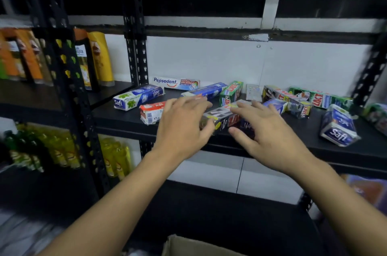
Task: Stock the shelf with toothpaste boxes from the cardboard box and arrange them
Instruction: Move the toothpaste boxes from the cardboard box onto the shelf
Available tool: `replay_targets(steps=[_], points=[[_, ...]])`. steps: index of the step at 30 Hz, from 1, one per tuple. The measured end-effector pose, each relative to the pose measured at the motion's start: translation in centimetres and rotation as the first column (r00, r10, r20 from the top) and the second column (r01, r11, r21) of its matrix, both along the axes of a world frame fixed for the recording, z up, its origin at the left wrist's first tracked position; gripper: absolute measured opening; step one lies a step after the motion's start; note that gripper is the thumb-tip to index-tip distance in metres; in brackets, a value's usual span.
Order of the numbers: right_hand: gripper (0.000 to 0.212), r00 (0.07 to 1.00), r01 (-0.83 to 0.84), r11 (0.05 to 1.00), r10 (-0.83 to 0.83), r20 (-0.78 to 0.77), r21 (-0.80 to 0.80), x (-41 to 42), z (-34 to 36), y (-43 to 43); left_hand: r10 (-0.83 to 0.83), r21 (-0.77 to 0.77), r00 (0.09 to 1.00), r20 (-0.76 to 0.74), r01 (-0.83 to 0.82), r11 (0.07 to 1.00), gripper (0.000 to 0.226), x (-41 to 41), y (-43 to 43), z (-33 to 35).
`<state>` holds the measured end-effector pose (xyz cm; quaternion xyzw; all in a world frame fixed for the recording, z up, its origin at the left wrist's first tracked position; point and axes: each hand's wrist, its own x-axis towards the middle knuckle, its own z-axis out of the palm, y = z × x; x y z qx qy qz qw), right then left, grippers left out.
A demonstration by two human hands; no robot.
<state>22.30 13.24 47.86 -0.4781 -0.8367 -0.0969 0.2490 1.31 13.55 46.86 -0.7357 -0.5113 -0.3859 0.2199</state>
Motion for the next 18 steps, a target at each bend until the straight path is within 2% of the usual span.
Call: replay_targets(steps=[2, 6, 9, 14, 18], points=[[0.054, 1.0, -0.002, 0.998, 0.002, 0.001, 0.066, -0.3, -1.6, -1.7, 0.004, 0.008, 0.999, -0.035, -0.004, 1.0, 0.039, -0.2, -2.0, -0.9], [0.043, 0.994, -0.025, 0.987, 0.041, -0.105, 0.156, -0.8, -6.7, -4.7, -0.008, -0.014, 0.993, -0.12, 0.006, 1.0, 0.04, -0.5, -5.4, -4.8], [0.034, 0.986, -0.045, 0.989, 0.067, -0.151, 0.14, -0.8, -12.0, -6.5, -0.031, -0.082, 0.987, -0.157, 0.018, 0.996, 0.039, -0.8, -6.9, -9.7], [0.037, 0.993, -0.003, 0.992, -0.011, -0.114, -0.124, 0.0, -21.9, -8.1, -0.062, -0.325, 0.984, -0.165, 0.005, 0.946, 0.039, -1.6, -8.5, -19.5], [0.043, 0.998, 0.055, 0.925, -0.059, 0.0, -0.376, 1.5, -29.5, -9.2, -0.079, -0.558, 0.974, -0.213, -0.055, 0.828, 0.042, -1.6, -9.7, -28.1]])
